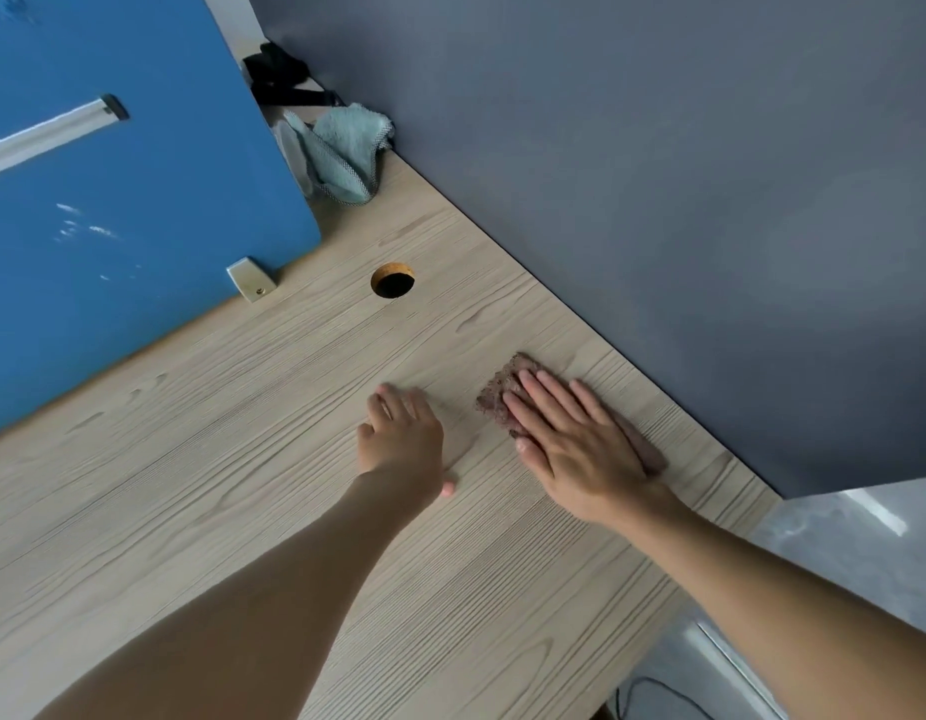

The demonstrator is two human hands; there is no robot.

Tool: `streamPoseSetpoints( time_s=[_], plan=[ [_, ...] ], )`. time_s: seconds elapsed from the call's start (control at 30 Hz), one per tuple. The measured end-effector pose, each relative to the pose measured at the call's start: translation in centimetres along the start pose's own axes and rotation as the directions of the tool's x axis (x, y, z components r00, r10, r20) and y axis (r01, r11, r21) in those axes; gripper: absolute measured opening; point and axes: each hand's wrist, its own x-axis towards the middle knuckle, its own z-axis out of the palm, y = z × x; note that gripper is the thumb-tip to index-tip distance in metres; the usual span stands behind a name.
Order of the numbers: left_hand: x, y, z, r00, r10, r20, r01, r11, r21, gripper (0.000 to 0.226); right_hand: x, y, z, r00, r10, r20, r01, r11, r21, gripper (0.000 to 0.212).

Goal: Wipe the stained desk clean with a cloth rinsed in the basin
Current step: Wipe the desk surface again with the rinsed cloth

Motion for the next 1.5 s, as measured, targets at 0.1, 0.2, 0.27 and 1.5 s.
streamPoseSetpoints(
  time_s=[0.1, 0.2, 0.27, 1.5],
  plan=[
    [0.1, 0.0, 0.2, 1.000, -0.012, -0.008, 0.012, 1.000, -0.003, 0.119, -2.1, -2.9, 0.5, 0.999, 0.042, -0.018, -0.041, 0.999, 0.031, 0.061],
    [0.2, 0.0, 0.1, 1.000, -0.015, -0.010, 0.015, 1.000, -0.009, 0.114, -4.8, -4.2, 0.5, 0.996, -0.090, 0.016, 0.089, 0.994, 0.063, 0.061],
    [0.1, 0.2, 0.1, 1.000, -0.010, 0.004, 0.010, 1.000, -0.001, 0.114, -5.0, -2.4, 0.4, 0.986, -0.161, 0.035, 0.159, 0.986, 0.056, 0.059],
    [-6.1, 7.3, 3.6, 0.876, -0.358, -0.322, 0.101, 0.791, -0.603, 0.071, -10.0, 0.7, -1.8, 0.990, -0.129, -0.064, 0.143, 0.924, 0.355, 0.055]
  ],
)
